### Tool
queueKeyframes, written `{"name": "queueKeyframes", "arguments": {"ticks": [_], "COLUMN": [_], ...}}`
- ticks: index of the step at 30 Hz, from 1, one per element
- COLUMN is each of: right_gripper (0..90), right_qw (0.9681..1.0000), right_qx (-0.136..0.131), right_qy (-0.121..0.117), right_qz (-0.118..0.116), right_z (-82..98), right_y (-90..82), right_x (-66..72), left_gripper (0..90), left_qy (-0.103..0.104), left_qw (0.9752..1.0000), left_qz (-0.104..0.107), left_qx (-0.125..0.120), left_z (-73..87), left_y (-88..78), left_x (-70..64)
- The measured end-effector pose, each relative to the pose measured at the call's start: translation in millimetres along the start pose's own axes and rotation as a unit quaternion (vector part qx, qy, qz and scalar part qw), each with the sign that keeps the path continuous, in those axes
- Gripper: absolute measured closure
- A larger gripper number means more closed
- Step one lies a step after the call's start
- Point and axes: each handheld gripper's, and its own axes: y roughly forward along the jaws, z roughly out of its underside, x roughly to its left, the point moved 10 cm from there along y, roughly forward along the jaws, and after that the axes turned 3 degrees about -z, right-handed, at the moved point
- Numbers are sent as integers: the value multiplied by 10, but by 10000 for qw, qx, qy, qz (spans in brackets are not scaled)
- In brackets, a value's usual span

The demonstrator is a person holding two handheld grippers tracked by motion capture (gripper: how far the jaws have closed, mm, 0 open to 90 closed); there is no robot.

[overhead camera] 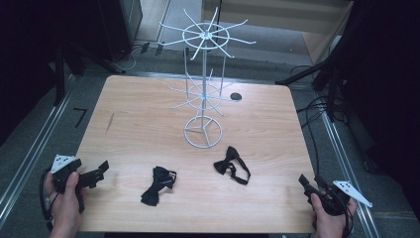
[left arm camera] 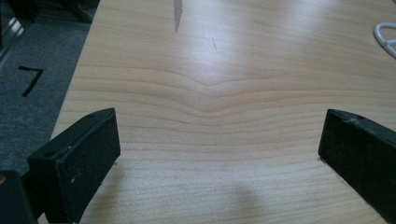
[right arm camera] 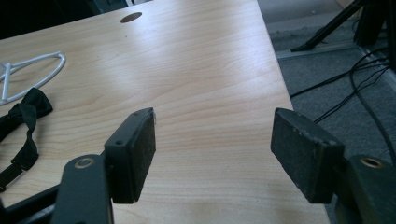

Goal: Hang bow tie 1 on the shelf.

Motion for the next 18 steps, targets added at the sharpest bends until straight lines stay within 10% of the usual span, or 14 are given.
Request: {"name": "queueKeyframes", "arguments": {"ticks": [18], "right_gripper": [349], "right_qw": [9969], "right_qx": [54], "right_qy": [-583], "right_qz": [-526], "right_z": [-70], "right_y": [69], "right_x": [644], "left_gripper": [0], "left_qy": [-45], "left_qw": [9999], "left_qz": [-23], "left_qx": [142], "left_z": [11], "left_y": [26], "left_x": [24]}}
